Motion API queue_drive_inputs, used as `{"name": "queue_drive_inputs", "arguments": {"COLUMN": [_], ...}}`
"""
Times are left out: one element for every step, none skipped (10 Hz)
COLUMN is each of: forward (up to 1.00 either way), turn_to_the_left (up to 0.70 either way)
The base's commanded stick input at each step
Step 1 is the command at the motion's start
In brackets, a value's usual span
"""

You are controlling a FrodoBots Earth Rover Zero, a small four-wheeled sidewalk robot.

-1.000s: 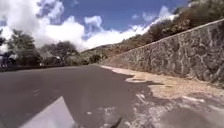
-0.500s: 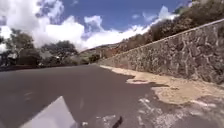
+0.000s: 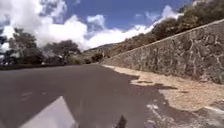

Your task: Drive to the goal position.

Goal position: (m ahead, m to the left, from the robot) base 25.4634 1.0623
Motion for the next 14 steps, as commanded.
{"name": "queue_drive_inputs", "arguments": {"forward": [0.45,0.45,0.45,0.45,0.45,0.45,0.45,0.45,0.45,0.45,0.45,0.45,0.45,0.45], "turn_to_the_left": [0.0,0.0,0.0,0.0,0.0,0.0,0.0,0.0,0.0,0.0,0.0,0.0,0.0,0.0]}}
